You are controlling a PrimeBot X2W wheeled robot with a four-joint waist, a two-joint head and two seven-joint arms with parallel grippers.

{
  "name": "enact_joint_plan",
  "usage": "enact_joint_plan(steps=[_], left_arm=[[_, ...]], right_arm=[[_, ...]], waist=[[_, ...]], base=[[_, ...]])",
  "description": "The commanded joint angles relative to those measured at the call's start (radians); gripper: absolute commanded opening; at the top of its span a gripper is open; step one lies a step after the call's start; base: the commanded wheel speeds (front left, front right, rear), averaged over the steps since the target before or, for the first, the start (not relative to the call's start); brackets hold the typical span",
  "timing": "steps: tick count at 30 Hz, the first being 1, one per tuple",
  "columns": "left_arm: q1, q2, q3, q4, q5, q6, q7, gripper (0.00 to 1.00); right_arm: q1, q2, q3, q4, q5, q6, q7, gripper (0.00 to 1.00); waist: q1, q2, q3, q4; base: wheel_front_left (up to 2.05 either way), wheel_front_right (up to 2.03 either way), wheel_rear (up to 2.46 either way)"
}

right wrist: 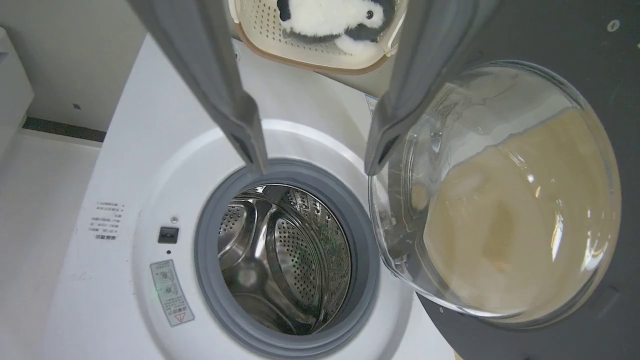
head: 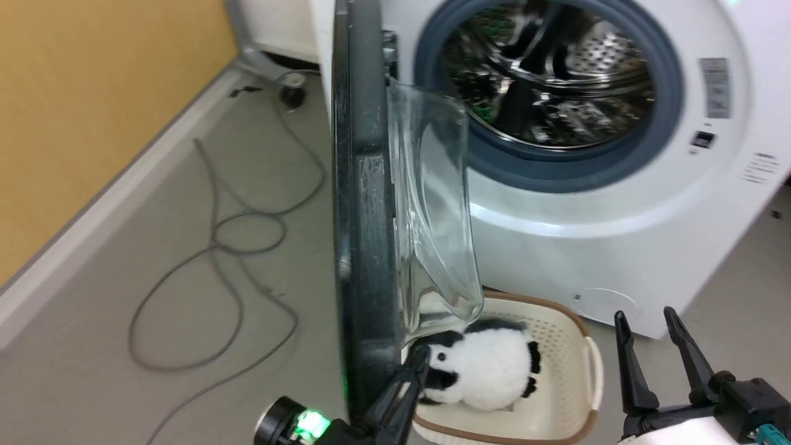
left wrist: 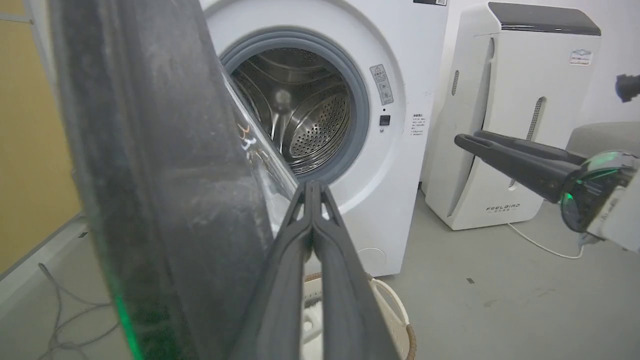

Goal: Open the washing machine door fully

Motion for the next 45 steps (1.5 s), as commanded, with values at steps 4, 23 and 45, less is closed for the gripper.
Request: enact_joint_plan(steps=[4, 23, 45], left_arm=[[0.024, 0.015, 0.051, 0.008, 0.000, 0.019, 0.003, 0.00], [-0.057, 0.039, 0.353, 0.063, -0.058, 0.071, 0.003, 0.00], [-0.346, 0.018, 0.800, 0.291, -0.097, 0.049, 0.003, 0.00]], right_arm=[[-0.005, 0.003, 0.008, 0.006, 0.007, 0.001, -0.004, 1.00], [-0.041, 0.003, 0.014, 0.008, -0.041, 0.001, -0.004, 1.00], [-0.138, -0.013, 0.019, 0.014, -0.105, 0.001, -0.004, 1.00]], waist=[[0.0000, 0.0000, 0.011, 0.076], [0.0000, 0.0000, 0.086, 0.129], [0.0000, 0.0000, 0.240, 0.059]], base=[[0.00, 0.00, 0.00], [0.00, 0.00, 0.00], [0.00, 0.00, 0.00]])
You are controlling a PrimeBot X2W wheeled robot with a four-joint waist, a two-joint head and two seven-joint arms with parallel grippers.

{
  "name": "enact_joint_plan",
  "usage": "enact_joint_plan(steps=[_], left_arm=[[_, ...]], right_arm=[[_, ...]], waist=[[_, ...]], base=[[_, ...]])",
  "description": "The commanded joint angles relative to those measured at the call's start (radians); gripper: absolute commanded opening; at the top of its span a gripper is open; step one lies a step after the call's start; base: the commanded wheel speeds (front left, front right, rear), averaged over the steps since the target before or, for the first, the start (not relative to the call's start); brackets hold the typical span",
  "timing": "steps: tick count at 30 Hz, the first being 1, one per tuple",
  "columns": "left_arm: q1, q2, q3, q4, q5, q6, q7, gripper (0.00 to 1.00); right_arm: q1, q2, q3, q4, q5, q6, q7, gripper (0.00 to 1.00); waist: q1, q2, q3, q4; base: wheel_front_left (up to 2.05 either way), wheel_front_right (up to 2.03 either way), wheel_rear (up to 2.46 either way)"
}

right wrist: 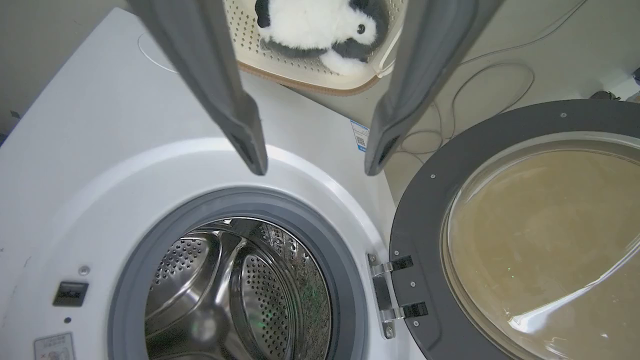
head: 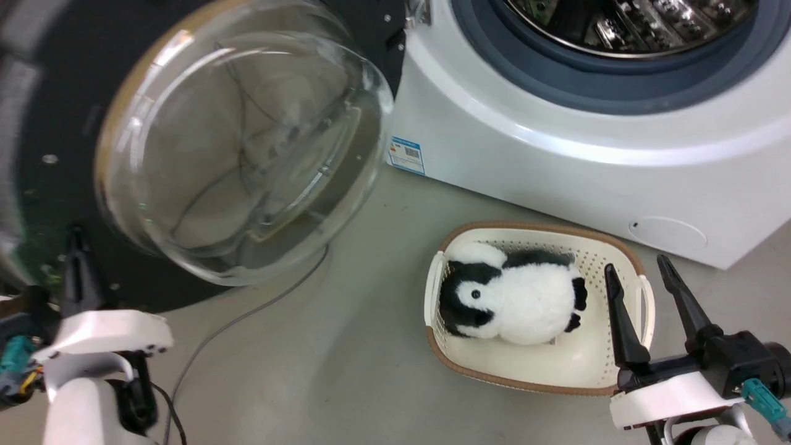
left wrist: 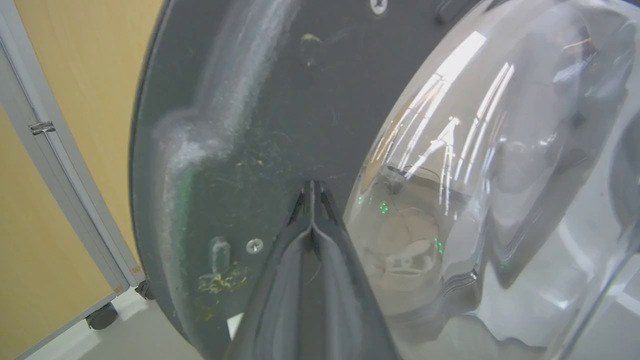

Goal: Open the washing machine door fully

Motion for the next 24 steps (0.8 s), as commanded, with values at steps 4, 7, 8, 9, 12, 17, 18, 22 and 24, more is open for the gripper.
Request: enact_joint_plan(steps=[4, 7, 8, 9, 12, 17, 18, 22, 24], left_arm=[[-0.058, 0.020, 0.063, 0.054, 0.005, -0.019, 0.002, 0.00], [-0.097, 0.037, 0.097, 0.095, 0.013, -0.032, 0.002, 0.00], [-0.110, 0.043, 0.109, 0.109, 0.015, -0.035, 0.002, 0.00], [-0.123, 0.049, 0.122, 0.123, 0.017, -0.035, 0.002, 0.00], [-0.153, 0.061, 0.157, 0.152, 0.024, -0.033, 0.002, 0.00], [-0.182, 0.078, 0.193, 0.188, 0.044, -0.037, 0.002, 0.00], [-0.186, 0.081, 0.199, 0.196, 0.048, -0.037, 0.002, 0.00], [-0.193, 0.089, 0.216, 0.219, 0.061, -0.040, 0.002, 0.00], [-0.192, 0.089, 0.217, 0.216, 0.070, -0.044, 0.002, 0.00]], right_arm=[[-0.025, -0.013, 0.004, 0.001, -0.005, 0.001, -0.004, 1.00], [-0.035, -0.019, 0.004, 0.002, -0.005, 0.001, -0.004, 1.00], [-0.038, -0.020, 0.004, 0.002, -0.005, 0.001, -0.004, 1.00], [-0.042, -0.022, 0.004, 0.002, -0.006, 0.001, -0.004, 1.00], [-0.049, -0.024, 0.003, 0.002, -0.007, 0.001, -0.004, 1.00], [-0.052, -0.025, -0.004, -0.001, -0.008, 0.001, -0.004, 1.00], [-0.051, -0.024, -0.006, -0.001, -0.008, 0.001, -0.004, 1.00], [-0.050, -0.023, -0.006, -0.002, -0.008, 0.001, -0.004, 1.00], [-0.048, -0.020, -0.012, -0.005, -0.007, 0.001, -0.004, 1.00]], waist=[[-0.0001, 0.0000, 0.025, -0.022], [-0.0001, 0.0000, 0.037, -0.031], [-0.0001, 0.0000, 0.041, -0.034], [-0.0001, 0.0000, 0.044, -0.038], [-0.0001, 0.0000, 0.052, -0.047], [-0.0001, 0.0000, 0.060, -0.064], [-0.0001, 0.0000, 0.060, -0.066], [-0.0001, 0.0000, 0.060, -0.079], [-0.0001, 0.0000, 0.056, -0.082]], base=[[0.00, 0.00, 0.00], [0.00, 0.00, 0.00], [0.00, 0.00, 0.00], [0.00, 0.00, 0.00], [0.00, 0.00, 0.00], [0.00, 0.00, 0.00], [0.00, 0.00, 0.00], [0.00, 0.00, 0.00], [0.00, 0.00, 0.00]])
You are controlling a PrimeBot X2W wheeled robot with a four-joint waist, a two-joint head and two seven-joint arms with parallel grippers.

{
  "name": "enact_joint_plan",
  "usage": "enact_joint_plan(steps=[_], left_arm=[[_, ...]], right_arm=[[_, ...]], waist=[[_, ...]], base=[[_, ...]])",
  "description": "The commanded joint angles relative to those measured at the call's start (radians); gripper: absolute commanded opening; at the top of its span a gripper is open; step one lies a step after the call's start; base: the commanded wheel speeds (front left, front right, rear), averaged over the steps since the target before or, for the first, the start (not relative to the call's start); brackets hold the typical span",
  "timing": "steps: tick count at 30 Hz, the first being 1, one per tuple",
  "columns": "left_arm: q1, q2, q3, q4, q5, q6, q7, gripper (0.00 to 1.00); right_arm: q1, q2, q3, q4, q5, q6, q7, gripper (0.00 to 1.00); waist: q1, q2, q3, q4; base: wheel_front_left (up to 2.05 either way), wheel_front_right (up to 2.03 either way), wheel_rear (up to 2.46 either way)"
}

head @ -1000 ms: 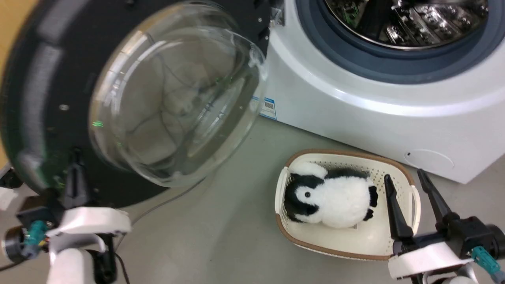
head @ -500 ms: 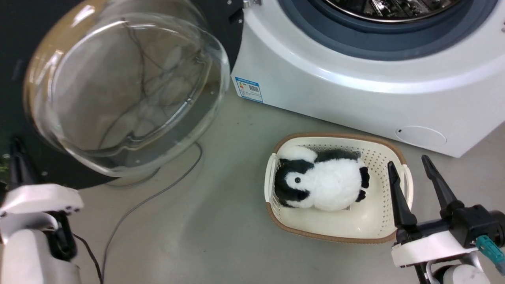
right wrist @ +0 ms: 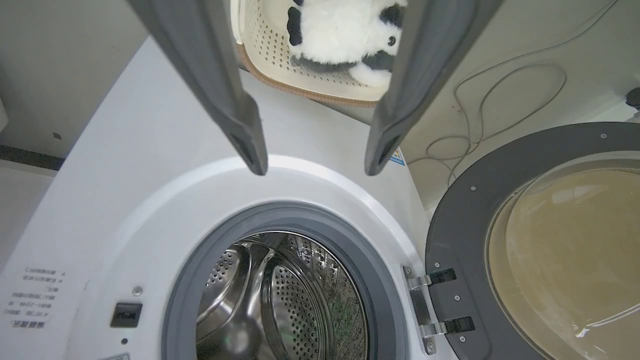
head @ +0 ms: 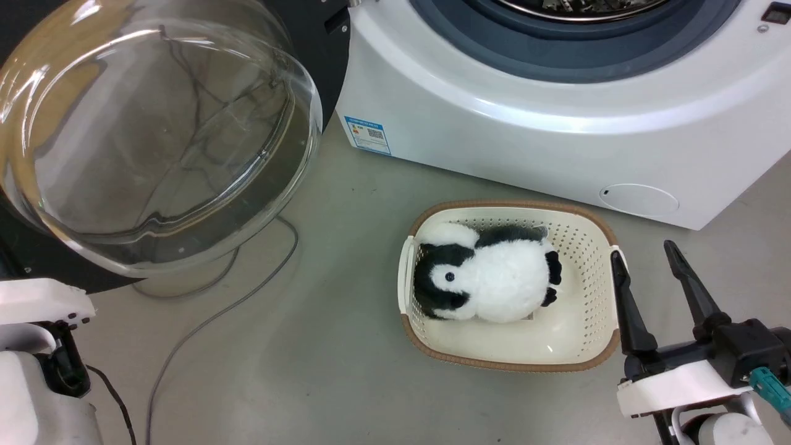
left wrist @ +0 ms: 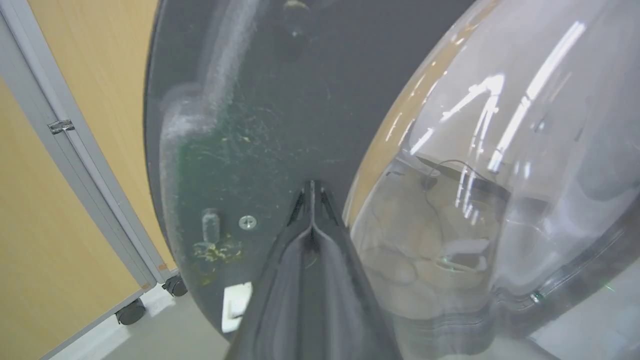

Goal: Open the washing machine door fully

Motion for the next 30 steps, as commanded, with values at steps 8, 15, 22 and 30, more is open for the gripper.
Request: enact_joint_plan(steps=[8, 15, 22, 30], left_arm=[[0.044, -0.023, -0.011, -0.057, 0.043, -0.019, 0.002, 0.00], [0.126, -0.047, -0.009, -0.134, 0.050, -0.040, 0.002, 0.00], [0.195, -0.074, -0.092, -0.206, 0.082, -0.076, 0.002, 0.00], [0.272, -0.095, -0.197, -0.292, 0.081, -0.099, 0.002, 0.00]], right_arm=[[-0.002, 0.013, -0.011, -0.010, -0.003, 0.001, -0.004, 1.00], [0.021, 0.026, -0.016, -0.008, 0.004, 0.001, -0.004, 1.00], [0.056, 0.029, -0.029, -0.011, 0.021, 0.001, -0.004, 1.00], [0.093, 0.029, -0.037, -0.020, 0.055, 0.001, -0.004, 1.00]], waist=[[-0.0001, 0.0000, -0.042, -0.012], [-0.0001, 0.0000, -0.116, -0.025], [-0.0001, 0.0000, -0.179, -0.029], [-0.0001, 0.0000, -0.247, -0.056]], base=[[0.00, 0.00, 0.00], [0.00, 0.00, 0.00], [0.00, 0.00, 0.00], [0.00, 0.00, 0.00]])
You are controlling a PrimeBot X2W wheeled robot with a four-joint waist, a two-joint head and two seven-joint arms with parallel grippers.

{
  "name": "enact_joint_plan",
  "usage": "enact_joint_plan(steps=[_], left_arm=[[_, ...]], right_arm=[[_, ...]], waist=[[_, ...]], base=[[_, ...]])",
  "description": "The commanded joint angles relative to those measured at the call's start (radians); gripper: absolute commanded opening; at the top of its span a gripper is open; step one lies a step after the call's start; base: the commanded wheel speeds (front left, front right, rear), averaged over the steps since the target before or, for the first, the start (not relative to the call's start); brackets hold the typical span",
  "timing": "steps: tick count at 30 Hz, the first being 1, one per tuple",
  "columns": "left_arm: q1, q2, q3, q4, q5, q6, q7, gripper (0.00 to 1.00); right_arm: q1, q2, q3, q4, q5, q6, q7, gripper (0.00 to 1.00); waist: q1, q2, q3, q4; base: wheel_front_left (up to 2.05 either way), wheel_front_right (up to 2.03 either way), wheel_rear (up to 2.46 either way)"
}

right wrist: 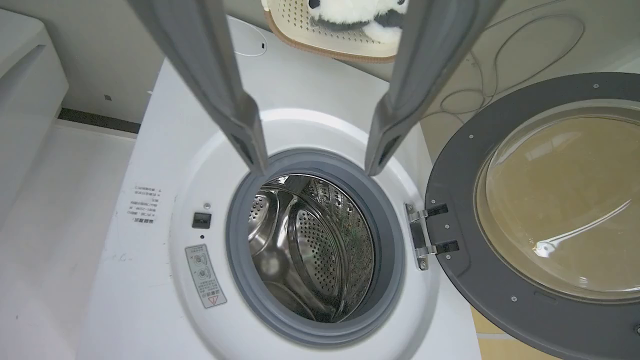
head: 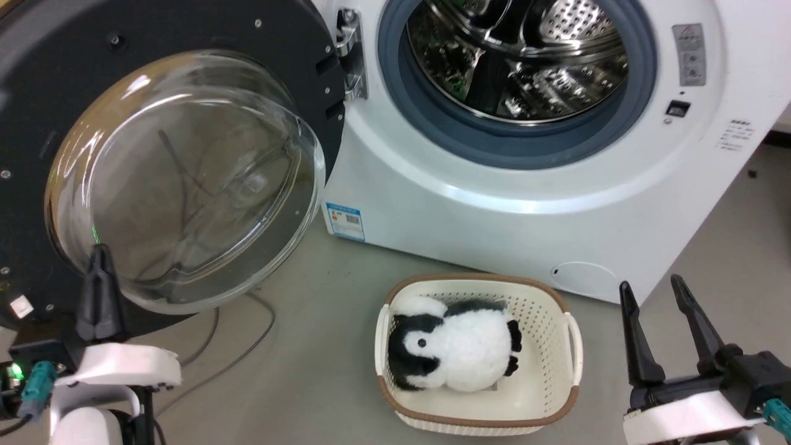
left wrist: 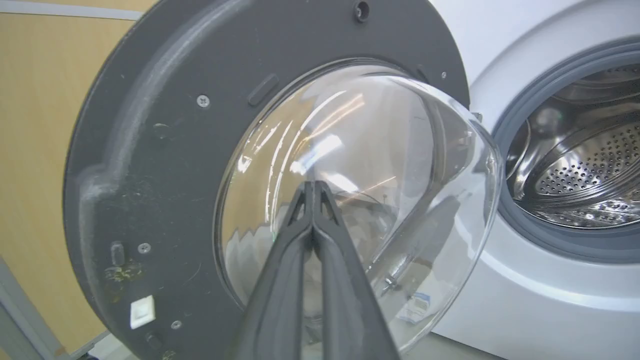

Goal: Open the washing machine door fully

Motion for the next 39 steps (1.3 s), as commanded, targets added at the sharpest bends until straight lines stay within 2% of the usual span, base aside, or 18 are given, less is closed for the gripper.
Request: enact_joint_plan(steps=[1, 4, 5, 6, 7, 15, 35, 36, 39], left_arm=[[0.014, -0.005, -0.006, -0.005, -0.007, -0.005, 0.002, 0.00], [0.045, -0.010, -0.043, -0.032, -0.012, -0.010, 0.002, 0.00], [0.057, -0.011, -0.057, -0.039, -0.013, -0.011, 0.002, 0.03], [0.068, -0.013, -0.070, -0.045, -0.016, -0.012, 0.002, 0.49], [0.076, -0.014, -0.083, -0.053, -0.020, -0.013, 0.002, 1.00], [0.137, -0.018, -0.178, -0.069, -0.031, -0.013, 0.002, 1.00], [0.210, -0.020, -0.316, 0.008, -0.070, 0.025, 0.002, 1.00], [0.198, -0.021, -0.319, 0.008, -0.068, 0.024, 0.000, 0.00], [0.200, -0.022, -0.323, 0.008, -0.067, 0.027, 0.000, 0.00]], right_arm=[[0.013, 0.004, -0.003, -0.004, 0.003, 0.001, -0.004, 1.00], [0.028, 0.004, -0.010, -0.009, 0.009, 0.001, -0.004, 1.00], [0.033, 0.004, -0.014, -0.011, 0.010, 0.001, -0.004, 1.00], [0.039, 0.004, -0.018, -0.013, 0.012, 0.001, -0.004, 1.00], [0.044, 0.004, -0.020, -0.015, 0.013, 0.001, -0.004, 1.00], [0.064, 0.004, -0.027, -0.031, 0.016, 0.001, -0.004, 1.00], [0.102, 0.004, -0.035, -0.028, 0.024, 0.001, -0.004, 1.00], [0.091, 0.001, -0.035, -0.029, 0.017, 0.000, 0.000, 0.00], [0.091, 0.001, -0.036, -0.028, 0.017, 0.000, 0.001, 0.00]], waist=[[0.0001, 0.0000, -0.015, -0.013], [0.0001, 0.0000, -0.037, -0.029], [0.0001, 0.0000, -0.045, -0.035], [0.0001, 0.0000, -0.052, -0.040], [0.0001, 0.0000, -0.055, -0.046], [0.0001, 0.0000, -0.079, -0.108], [0.0001, 0.0000, -0.095, -0.260], [0.0001, 0.0000, -0.095, -0.257], [0.0001, 0.0000, -0.095, -0.260]], base=[[0.00, 0.00, 0.00], [0.00, 0.00, 0.00], [0.00, 0.00, 0.00], [0.00, 0.00, 0.00], [0.00, 0.00, 0.00], [0.00, 0.00, 0.00], [0.00, 0.00, 0.00], [0.00, 0.00, 0.00], [0.00, 0.00, 0.00]])
